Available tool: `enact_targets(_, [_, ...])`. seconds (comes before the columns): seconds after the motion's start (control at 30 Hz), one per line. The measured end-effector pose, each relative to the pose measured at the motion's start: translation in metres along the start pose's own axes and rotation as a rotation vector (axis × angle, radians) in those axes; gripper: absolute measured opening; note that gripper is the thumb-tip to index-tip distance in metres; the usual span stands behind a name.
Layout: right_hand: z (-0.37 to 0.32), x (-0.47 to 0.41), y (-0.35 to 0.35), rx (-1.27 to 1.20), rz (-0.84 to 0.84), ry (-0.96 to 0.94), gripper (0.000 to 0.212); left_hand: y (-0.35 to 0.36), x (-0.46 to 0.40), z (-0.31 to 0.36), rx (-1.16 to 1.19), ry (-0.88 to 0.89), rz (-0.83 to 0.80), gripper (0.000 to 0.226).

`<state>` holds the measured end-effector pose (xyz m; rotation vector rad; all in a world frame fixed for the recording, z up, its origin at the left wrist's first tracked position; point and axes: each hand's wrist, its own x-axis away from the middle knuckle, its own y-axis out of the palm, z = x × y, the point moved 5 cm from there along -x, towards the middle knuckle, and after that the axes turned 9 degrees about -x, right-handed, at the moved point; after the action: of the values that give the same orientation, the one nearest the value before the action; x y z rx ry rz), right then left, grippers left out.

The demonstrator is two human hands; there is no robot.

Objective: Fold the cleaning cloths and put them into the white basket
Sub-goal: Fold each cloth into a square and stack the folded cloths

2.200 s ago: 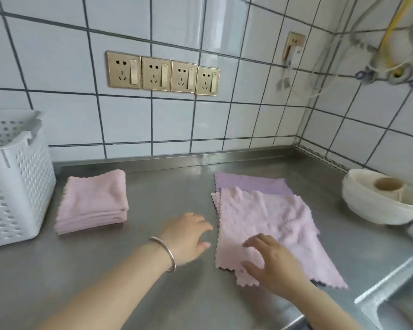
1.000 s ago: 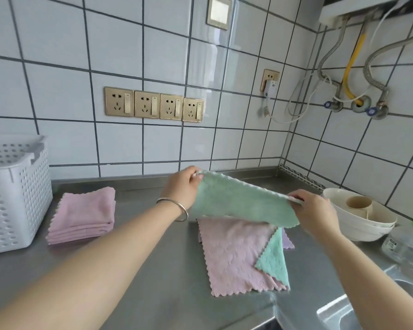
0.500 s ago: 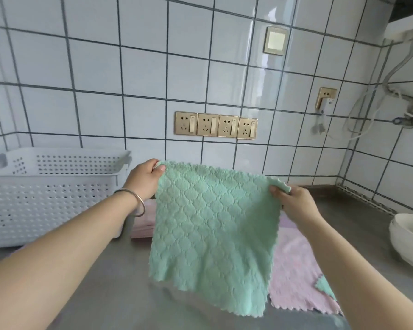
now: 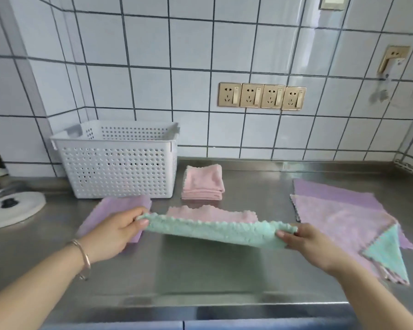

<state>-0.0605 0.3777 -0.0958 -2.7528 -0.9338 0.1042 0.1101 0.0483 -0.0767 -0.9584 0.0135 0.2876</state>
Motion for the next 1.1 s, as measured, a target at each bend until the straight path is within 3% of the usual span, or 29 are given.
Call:
enact_targets(0.07, [0.029,0.013,0.006,0.053,-0.031,0.061,0.070,0.026,0.029,-0.014,-0.131,-0.007,-0.086,0.020])
enact_targets(0.13, [0.038,0.023,0.012,0.032,-0.039,0.117,0.044,0.039,0.045,-0.022,-0.178,0.017,-0.140,0.016])
enact_targets(0.2, [0.044,0.028,0.013,0.028,-0.071,0.162,0.044,0.043,0.050,-0.024,-0.208,0.018,-0.202,0.025])
enact_targets(0.33, [0.049,0.025,0.012,0.114,-0.123,0.260,0.036,0.046,0.037,-0.027,-0.137,-0.074,-0.298,0.027])
enact_targets(0.43, [0.046,0.009,0.014,0.180,-0.044,0.262,0.036,0.052,0.011,-0.036,0.076,-0.184,-0.249,0.030])
enact_targets(0.53, [0.045,-0.014,0.013,0.229,0.093,0.228,0.037,0.061,-0.021,-0.038,0.106,-0.273,-0.135,0.026])
enact_targets(0.7, [0.062,-0.046,0.017,0.319,0.211,0.273,0.033,0.082,-0.059,-0.036,-0.077,-0.418,-0.035,0.023])
enact_targets(0.9, [0.065,-0.060,0.017,0.423,0.358,0.244,0.040,0.096,-0.075,-0.052,-0.131,-0.581,0.048,0.036])
enact_targets(1.1, [0.067,-0.064,0.020,0.545,0.408,0.286,0.025,0.095,-0.082,-0.050,-0.394,-0.571,0.086,0.033])
